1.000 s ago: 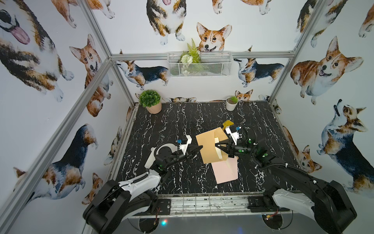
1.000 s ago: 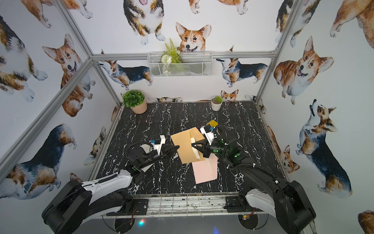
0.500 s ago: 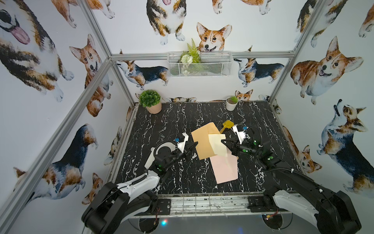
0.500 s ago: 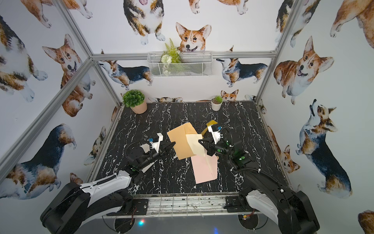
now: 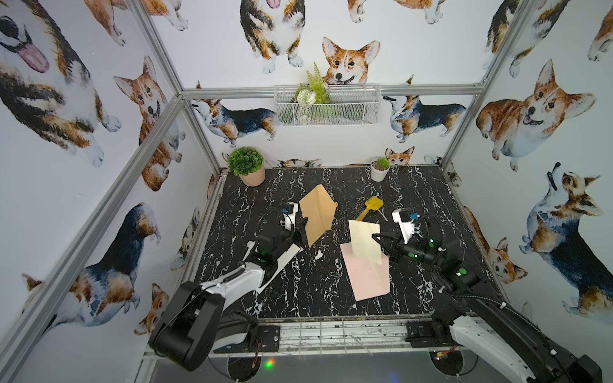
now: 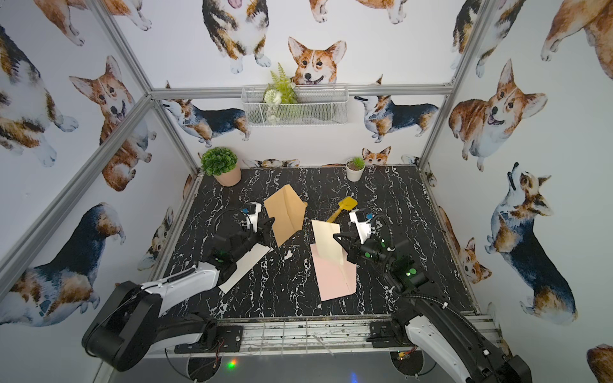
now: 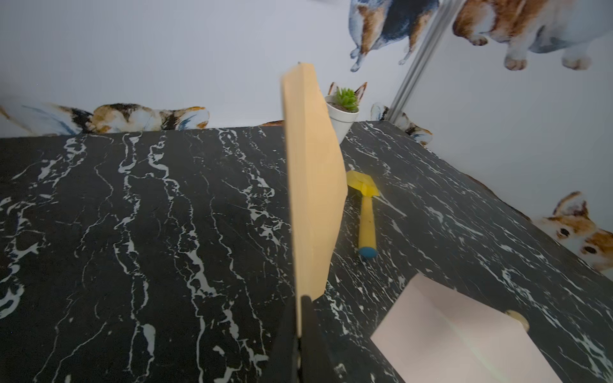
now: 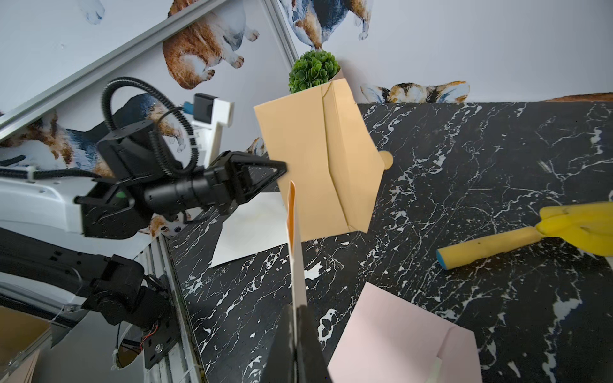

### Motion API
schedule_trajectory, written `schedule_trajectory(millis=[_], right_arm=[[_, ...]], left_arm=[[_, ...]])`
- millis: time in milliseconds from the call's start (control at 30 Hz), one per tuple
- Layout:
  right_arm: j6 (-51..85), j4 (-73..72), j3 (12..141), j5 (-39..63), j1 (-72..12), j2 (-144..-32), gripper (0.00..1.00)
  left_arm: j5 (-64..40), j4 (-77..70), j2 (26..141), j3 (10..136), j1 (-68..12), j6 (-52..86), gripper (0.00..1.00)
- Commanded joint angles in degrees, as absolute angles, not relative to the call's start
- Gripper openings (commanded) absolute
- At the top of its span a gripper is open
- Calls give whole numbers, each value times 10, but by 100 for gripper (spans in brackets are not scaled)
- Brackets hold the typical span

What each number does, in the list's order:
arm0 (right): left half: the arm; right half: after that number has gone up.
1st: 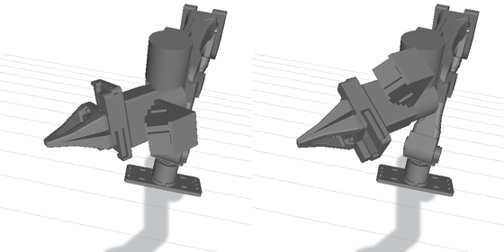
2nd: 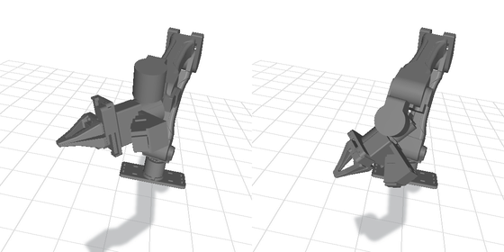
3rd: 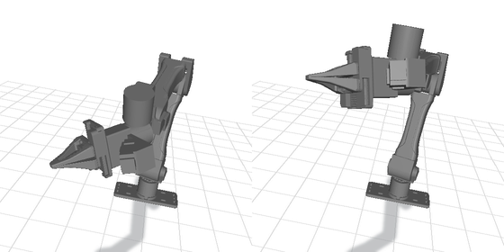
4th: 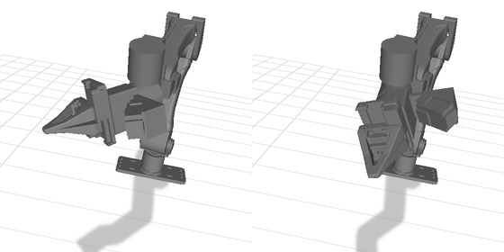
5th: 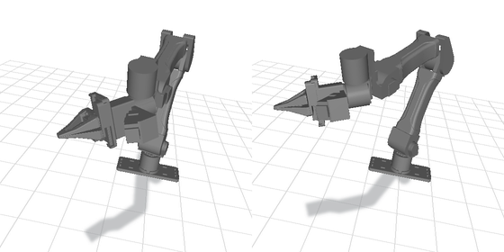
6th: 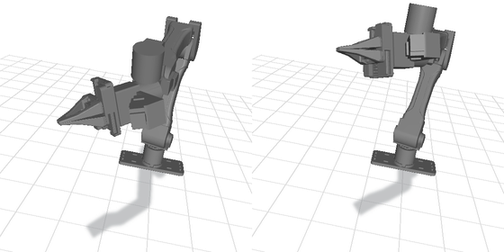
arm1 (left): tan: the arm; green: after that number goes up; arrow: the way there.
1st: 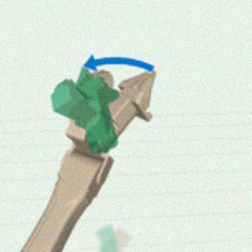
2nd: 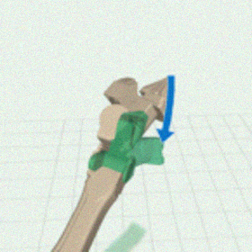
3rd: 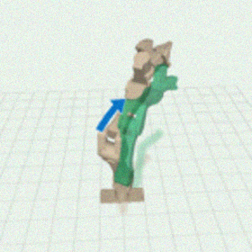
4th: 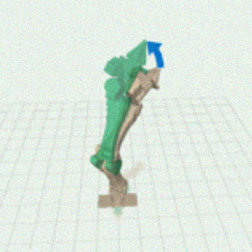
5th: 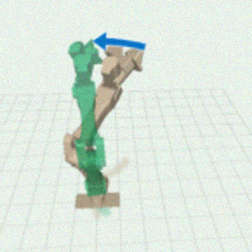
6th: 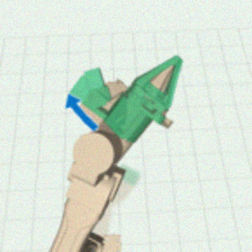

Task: Take the letter paper out of the envelope
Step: Place the envelope at the center of the board.

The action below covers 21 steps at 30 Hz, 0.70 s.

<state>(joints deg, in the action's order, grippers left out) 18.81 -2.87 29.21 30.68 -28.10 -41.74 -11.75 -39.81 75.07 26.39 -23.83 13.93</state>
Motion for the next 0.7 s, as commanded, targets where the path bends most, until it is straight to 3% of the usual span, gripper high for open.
schedule_trajectory(millis=[0, 100, 333, 667], right_arm=[[227, 24, 293, 320, -282, -384, 0], [240, 37, 283, 325, -284, -367, 0], [232, 95, 283, 300, -332, -385, 0], [282, -19, 265, 333, -373, -481, 0]], left_arm=[[-210, -416, 843, 318, -185, 220, 0], [-233, -484, 923, 353, -151, 276, 0], [-311, -440, 1085, 520, -84, 354, 0], [-256, -211, 1100, 612, -73, 288, 0]])
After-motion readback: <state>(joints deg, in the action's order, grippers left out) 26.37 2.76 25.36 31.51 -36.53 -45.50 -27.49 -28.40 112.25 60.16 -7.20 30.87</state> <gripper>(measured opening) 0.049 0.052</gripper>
